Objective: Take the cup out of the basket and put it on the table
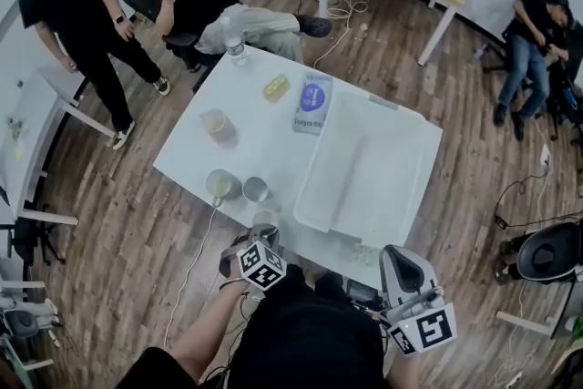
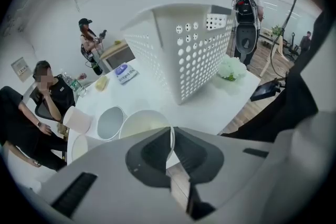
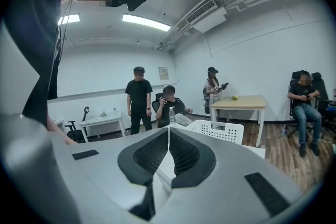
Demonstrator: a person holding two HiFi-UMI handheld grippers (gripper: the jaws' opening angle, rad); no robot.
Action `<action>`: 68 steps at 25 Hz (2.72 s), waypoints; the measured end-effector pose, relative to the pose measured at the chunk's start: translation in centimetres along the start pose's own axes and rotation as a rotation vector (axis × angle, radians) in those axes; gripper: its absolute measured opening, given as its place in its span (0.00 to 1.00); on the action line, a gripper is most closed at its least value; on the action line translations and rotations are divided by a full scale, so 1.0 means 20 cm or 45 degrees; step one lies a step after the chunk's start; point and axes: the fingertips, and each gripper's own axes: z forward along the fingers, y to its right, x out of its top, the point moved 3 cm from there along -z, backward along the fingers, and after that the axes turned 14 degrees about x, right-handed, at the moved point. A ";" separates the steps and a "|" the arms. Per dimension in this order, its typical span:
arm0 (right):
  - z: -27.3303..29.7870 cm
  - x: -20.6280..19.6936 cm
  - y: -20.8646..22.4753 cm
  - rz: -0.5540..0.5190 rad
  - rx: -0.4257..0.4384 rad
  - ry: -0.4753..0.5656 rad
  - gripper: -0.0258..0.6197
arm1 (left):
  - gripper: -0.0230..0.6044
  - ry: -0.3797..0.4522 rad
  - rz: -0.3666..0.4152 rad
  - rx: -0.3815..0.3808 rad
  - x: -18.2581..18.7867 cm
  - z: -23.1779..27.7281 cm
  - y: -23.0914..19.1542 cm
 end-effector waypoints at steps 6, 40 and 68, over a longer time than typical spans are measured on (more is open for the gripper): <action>0.00 0.01 -0.03 0.002 -0.035 -0.021 0.08 | 0.07 -0.035 0.060 -0.023 -0.02 0.08 -0.03; -0.02 0.03 0.05 0.018 -0.054 0.055 0.08 | 0.05 0.612 -0.772 -0.013 0.40 -0.50 -0.36; -0.11 0.06 0.07 -0.049 -0.052 0.124 0.08 | 0.05 1.176 -0.576 -0.380 1.17 -1.04 -0.11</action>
